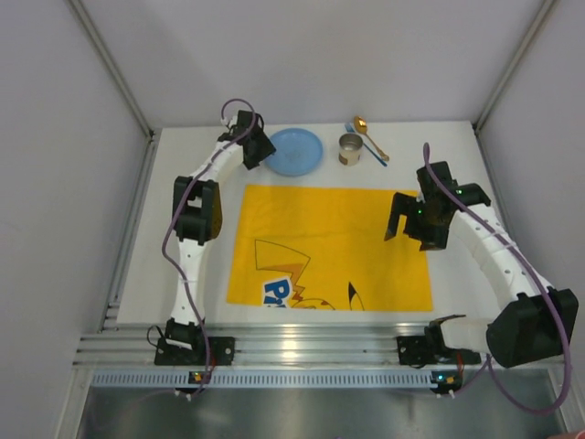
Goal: Set the dinner table for one person
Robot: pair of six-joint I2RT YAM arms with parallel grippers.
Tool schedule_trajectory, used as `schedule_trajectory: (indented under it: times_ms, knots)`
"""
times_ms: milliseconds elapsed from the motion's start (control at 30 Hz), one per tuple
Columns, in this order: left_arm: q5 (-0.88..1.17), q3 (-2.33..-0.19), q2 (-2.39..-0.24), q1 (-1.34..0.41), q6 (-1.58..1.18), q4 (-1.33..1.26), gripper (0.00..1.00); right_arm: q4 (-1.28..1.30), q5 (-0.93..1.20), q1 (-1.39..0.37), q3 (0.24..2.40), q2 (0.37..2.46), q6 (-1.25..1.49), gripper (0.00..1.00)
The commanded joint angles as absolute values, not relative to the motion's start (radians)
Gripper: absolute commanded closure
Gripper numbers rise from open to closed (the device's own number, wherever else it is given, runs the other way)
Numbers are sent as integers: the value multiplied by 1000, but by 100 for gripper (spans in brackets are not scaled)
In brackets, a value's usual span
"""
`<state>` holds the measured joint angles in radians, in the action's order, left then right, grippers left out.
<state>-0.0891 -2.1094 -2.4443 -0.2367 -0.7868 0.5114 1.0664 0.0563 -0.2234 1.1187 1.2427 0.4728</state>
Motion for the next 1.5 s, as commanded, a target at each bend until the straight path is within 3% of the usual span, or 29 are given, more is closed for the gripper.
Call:
schedule_trajectory:
  times_ms: [0, 200, 233, 267, 300, 500, 633, 900, 1100, 1167, 1200, 1300, 1400, 1467]
  knots:
    - [-6, -2187, -2502, -225, -792, 480, 38, 1072, 26, -196, 1137, 1293, 491, 0]
    - [104, -2201, -2557, -224, -790, 431, 63, 1035, 83, -189, 1313, 1474, 460, 0]
    - [113, -2209, -2571, -222, -788, 430, 72, 1028, 100, -189, 1353, 1546, 454, 0]
    - [129, -2217, -2576, -221, -788, 425, 97, 1007, 116, -186, 1446, 1586, 445, 0]
    - [136, -2229, -2580, -216, -793, 425, 100, 994, 164, -180, 1500, 1624, 440, 0]
    - [192, -2172, -2450, -199, -786, 394, 100, 974, 258, -141, 2042, 2035, 514, 0]
    - [216, -2045, -2246, -199, -758, 376, 100, 1011, 290, -121, 2456, 2374, 597, 0]
    - [233, -1645, -1848, -221, -641, 433, 100, 862, 206, -130, 2451, 2523, 707, 0]
    - [204, -1424, -1617, -357, -578, 514, 100, 828, 135, -138, 2470, 2559, 719, 10]
    - [196, -1414, -1586, -399, -534, 593, 100, 841, 105, -138, 2465, 2556, 707, 22]
    - [208, -1414, -1583, -429, -520, 618, 100, 839, 95, -140, 2459, 2553, 698, 39]
    - [216, -1379, -1578, -480, -468, 667, 100, 848, 64, -143, 2450, 2553, 669, 63]
    - [212, -1312, -1609, -489, -462, 686, 100, 856, 54, -150, 2412, 2536, 647, 100]
    - [230, -1275, -1644, -491, -462, 672, 100, 857, 61, -153, 2396, 2505, 641, 100]
